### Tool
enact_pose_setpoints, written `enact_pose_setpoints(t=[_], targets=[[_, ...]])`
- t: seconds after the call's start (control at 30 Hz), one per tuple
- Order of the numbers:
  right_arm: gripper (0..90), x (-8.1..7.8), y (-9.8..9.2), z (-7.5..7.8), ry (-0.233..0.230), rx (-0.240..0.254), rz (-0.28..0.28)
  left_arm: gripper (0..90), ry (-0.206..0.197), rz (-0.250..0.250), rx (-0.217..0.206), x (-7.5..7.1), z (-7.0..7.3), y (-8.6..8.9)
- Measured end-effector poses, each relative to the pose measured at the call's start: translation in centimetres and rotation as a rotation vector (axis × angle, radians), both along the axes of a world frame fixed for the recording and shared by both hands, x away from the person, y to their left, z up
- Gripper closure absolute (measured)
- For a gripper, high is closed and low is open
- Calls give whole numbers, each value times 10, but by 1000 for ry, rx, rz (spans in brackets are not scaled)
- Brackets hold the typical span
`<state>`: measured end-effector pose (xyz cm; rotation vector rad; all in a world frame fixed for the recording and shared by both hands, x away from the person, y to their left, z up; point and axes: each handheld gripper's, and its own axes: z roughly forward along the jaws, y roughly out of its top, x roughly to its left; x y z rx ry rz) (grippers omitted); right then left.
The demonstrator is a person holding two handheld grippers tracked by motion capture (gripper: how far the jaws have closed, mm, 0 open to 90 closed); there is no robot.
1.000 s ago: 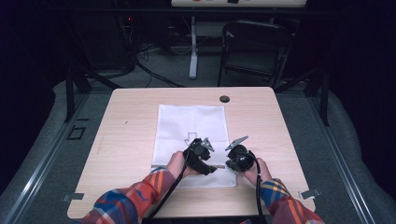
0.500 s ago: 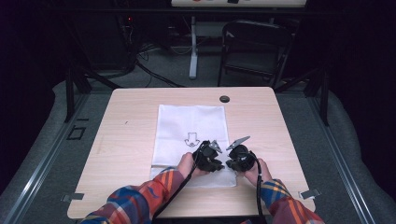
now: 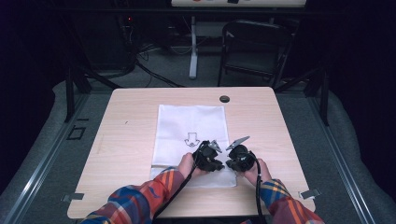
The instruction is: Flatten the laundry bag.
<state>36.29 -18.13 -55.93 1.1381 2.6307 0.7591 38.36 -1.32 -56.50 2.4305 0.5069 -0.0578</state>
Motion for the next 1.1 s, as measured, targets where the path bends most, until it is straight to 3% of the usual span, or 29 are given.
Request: enact_pose_setpoints(t=[0.13,0.4,1.1], targets=[[900,0,1,1,-2,-26,10,816,-7,2,7,1,1,1],[900,0,2,1,5,-19,0,816,14,9,2,3,3,13],[900,1,2,2,7,-35,13,815,26,8,9,4,5,21]])
